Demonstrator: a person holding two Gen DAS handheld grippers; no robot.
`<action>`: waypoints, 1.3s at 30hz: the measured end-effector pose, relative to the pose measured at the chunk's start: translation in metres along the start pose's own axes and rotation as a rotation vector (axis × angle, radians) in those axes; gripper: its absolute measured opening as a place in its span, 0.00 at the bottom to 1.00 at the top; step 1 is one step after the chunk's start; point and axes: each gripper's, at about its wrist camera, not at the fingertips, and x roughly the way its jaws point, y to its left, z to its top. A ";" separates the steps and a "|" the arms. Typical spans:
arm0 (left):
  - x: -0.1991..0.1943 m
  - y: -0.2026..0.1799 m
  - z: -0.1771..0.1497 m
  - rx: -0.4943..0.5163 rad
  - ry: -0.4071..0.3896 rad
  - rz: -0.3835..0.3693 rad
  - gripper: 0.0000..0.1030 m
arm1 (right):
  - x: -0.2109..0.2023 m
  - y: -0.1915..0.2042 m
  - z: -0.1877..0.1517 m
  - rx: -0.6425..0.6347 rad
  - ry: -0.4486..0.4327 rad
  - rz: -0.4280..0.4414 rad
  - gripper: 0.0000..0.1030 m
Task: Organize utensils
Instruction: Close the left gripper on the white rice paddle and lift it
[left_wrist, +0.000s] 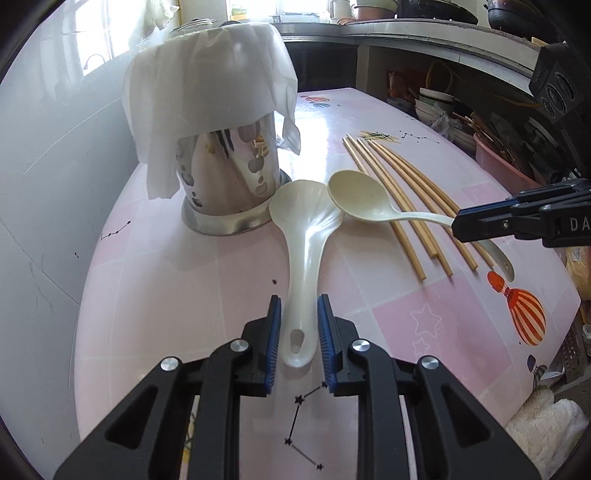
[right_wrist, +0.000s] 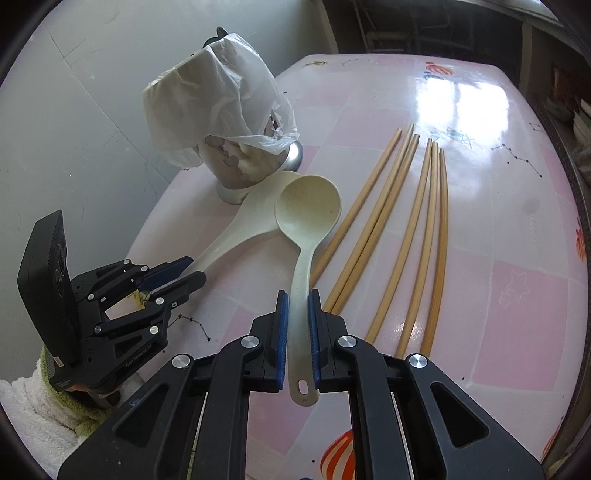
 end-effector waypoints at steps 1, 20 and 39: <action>-0.004 0.001 -0.003 0.002 0.004 0.007 0.18 | -0.001 0.002 -0.004 -0.006 0.004 0.008 0.09; -0.030 0.044 -0.045 -0.164 0.103 0.036 0.31 | 0.028 0.030 -0.024 -0.132 0.113 -0.003 0.34; -0.031 0.078 0.021 -0.108 0.015 -0.040 0.50 | -0.006 0.002 0.019 -0.037 -0.099 0.154 0.43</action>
